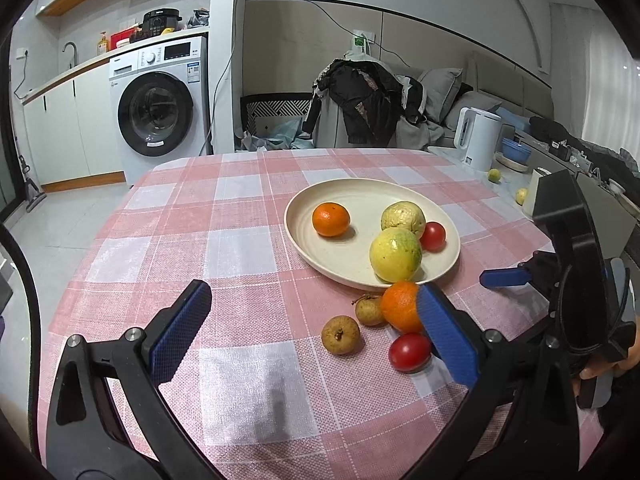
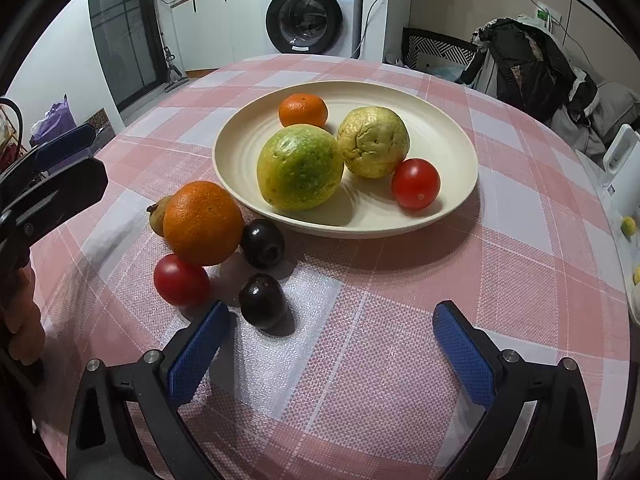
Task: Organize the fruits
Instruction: 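Raise both open tools away from the plate, then grasp a dark plum beside the plate with the right tool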
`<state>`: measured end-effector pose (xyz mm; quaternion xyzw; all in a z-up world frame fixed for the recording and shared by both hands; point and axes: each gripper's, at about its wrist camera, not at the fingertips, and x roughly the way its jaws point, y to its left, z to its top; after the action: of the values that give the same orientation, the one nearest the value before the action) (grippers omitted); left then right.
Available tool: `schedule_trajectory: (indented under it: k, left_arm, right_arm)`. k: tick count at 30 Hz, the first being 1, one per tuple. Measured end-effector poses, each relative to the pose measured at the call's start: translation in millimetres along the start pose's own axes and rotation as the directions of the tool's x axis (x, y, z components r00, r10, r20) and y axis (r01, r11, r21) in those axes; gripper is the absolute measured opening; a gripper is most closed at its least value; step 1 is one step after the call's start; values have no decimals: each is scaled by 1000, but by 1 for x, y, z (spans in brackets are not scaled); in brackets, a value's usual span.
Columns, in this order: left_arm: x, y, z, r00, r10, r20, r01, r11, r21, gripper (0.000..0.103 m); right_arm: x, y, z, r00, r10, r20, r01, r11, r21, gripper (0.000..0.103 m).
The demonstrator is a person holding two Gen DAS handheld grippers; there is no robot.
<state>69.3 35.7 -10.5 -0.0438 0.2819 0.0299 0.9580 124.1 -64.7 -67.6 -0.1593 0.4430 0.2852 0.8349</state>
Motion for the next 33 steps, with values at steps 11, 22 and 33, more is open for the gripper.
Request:
schedule_trajectory:
  k: [11,22,33]
  left_arm:
    - [-1,2,0,1000,5,12,-4,1000,-11,102]
    - [0,6,0,1000,-4,17,5,1000,-22,102]
    - [-2,-1,-1,999,-41,7,41,999,12,102]
  right_arm:
    - [-2,4,2,999,22,26,-21,999,-33,87]
    - [-10,15,1,994,93,50,-89,993,-78,37]
    - [-20,15,-1,990,121,70,-114,989,-97,24]
